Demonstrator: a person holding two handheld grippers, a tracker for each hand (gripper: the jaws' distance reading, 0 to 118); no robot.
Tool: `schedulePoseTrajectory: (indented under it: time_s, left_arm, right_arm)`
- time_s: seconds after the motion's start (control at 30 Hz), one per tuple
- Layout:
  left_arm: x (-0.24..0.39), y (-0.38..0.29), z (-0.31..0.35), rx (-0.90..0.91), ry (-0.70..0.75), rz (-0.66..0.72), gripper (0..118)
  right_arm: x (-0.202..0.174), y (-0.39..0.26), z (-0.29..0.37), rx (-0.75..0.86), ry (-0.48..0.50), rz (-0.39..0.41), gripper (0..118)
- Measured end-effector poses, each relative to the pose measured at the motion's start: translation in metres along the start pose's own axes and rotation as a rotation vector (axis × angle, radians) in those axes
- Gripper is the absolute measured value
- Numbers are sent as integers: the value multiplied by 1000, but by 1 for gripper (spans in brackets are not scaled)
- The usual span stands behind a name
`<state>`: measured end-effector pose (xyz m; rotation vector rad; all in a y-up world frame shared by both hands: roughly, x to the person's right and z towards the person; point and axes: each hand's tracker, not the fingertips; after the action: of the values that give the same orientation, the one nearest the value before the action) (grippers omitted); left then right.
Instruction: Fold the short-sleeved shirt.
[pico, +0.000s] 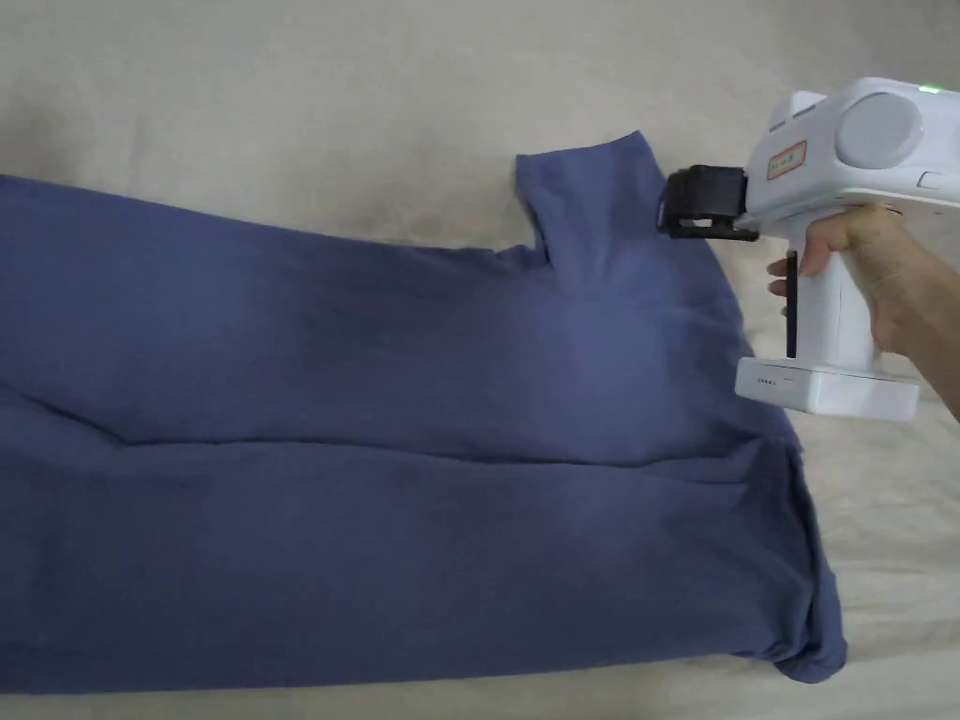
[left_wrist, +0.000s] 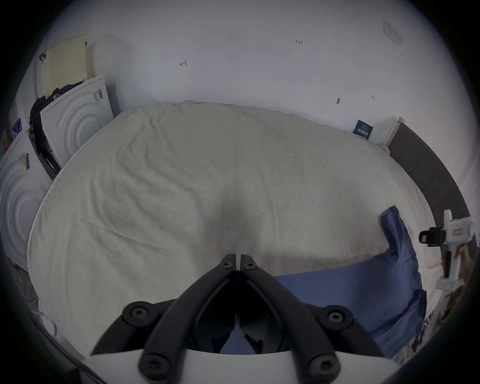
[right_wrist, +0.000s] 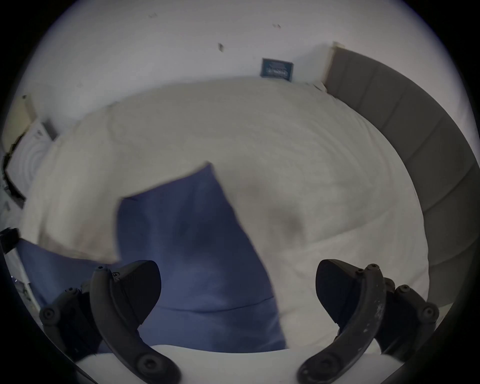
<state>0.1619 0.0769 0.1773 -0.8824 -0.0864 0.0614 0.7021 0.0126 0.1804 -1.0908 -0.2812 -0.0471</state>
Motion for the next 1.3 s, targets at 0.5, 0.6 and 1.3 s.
schedulePoseTrajectory:
  time_s: [0.5, 0.6, 1.3]
  left_arm:
    - [-30, 5, -37, -52, 9, 4, 1]
    - [-23, 1, -30, -50, 9, 6, 1]
    - [-56, -142, 124, 60, -82, 130, 1]
  right_arm:
    - [14, -3, -44, 1, 25, -135, 1]
    - [17, 2, -27, -5, 62, -129, 1]
    - [95, -222, 203, 276, 236, -194, 1]
